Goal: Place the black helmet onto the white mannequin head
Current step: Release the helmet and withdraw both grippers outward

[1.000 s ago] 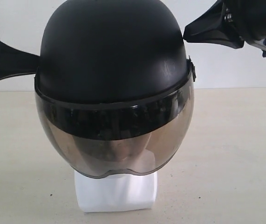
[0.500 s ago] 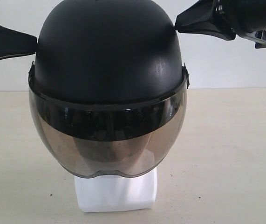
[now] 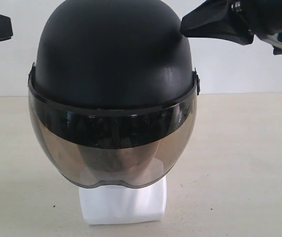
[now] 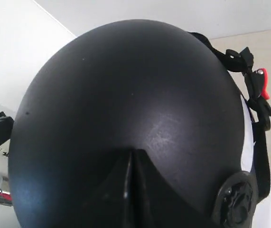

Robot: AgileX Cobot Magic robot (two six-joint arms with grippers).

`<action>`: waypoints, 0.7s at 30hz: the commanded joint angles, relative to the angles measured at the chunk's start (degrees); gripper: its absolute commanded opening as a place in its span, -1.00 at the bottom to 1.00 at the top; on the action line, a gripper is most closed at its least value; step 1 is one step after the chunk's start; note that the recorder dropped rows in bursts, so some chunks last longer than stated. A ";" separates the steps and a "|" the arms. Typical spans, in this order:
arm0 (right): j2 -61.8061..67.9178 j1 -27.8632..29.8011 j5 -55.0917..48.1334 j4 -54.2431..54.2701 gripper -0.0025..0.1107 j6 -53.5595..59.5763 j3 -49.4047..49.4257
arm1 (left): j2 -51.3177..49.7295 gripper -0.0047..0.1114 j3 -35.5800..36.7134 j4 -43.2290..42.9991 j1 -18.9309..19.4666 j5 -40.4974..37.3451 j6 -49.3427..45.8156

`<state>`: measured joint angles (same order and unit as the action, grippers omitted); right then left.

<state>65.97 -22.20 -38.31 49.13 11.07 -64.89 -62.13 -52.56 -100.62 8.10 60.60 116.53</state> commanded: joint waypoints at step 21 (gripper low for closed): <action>-30.44 -0.09 -21.14 -32.39 -0.96 -14.81 0.16 | 19.16 -0.84 10.52 0.67 0.69 9.36 3.78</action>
<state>37.79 -22.20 -58.15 17.35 -4.49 -64.89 -44.11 -43.63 -100.49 8.59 69.71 119.79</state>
